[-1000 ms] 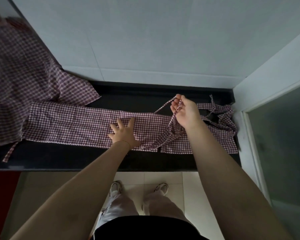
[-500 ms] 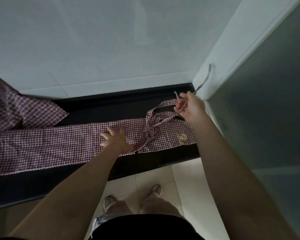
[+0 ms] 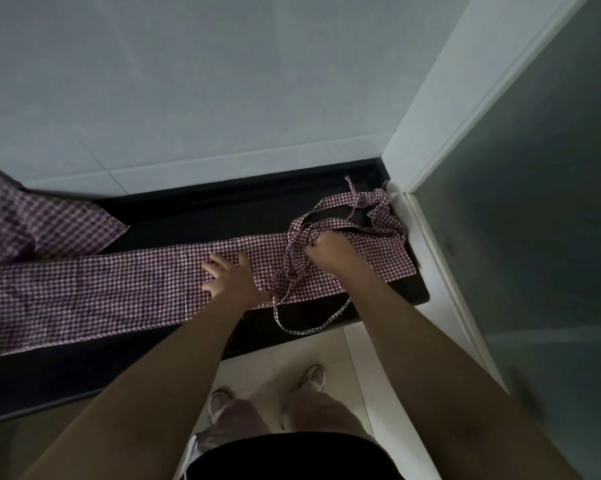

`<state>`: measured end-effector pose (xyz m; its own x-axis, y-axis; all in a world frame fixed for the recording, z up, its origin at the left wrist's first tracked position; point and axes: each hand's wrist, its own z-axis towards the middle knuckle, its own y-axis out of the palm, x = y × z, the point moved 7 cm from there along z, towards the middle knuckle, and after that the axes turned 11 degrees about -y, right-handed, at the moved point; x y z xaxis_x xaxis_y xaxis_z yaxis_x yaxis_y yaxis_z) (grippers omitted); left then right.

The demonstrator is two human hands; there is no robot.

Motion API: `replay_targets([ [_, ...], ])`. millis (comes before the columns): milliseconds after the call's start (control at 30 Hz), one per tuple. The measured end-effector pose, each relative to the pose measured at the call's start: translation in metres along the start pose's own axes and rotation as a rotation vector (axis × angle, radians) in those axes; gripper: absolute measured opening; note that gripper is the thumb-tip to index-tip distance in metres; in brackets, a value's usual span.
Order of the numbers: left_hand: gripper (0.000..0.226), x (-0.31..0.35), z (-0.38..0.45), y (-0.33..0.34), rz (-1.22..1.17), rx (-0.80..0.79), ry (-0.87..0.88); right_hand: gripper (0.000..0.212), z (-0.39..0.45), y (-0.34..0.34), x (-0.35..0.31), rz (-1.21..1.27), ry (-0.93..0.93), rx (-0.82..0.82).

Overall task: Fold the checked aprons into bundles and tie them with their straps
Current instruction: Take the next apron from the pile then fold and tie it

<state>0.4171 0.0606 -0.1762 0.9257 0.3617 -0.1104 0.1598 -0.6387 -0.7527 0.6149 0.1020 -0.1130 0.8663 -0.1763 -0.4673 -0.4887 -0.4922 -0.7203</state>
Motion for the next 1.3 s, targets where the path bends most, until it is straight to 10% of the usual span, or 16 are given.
replay_targets([
  [267,0.130,0.002,0.003,0.007,0.011,0.021,-0.001,0.047,0.038,0.061,-0.011,0.226,0.124,0.049],
  [567,0.127,0.001,0.003,0.010,0.023,0.029,-0.018,0.017,0.033,0.058,-0.003,1.278,0.343,0.035],
  [1067,0.107,-0.025,0.004,0.001,-0.077,0.076,0.125,0.049,0.041,0.075,-0.013,0.333,0.159,0.073],
  [1300,0.111,-0.025,0.002,0.006,-0.027,0.068,0.096,0.009,0.035,0.059,-0.014,1.207,0.329,0.137],
])
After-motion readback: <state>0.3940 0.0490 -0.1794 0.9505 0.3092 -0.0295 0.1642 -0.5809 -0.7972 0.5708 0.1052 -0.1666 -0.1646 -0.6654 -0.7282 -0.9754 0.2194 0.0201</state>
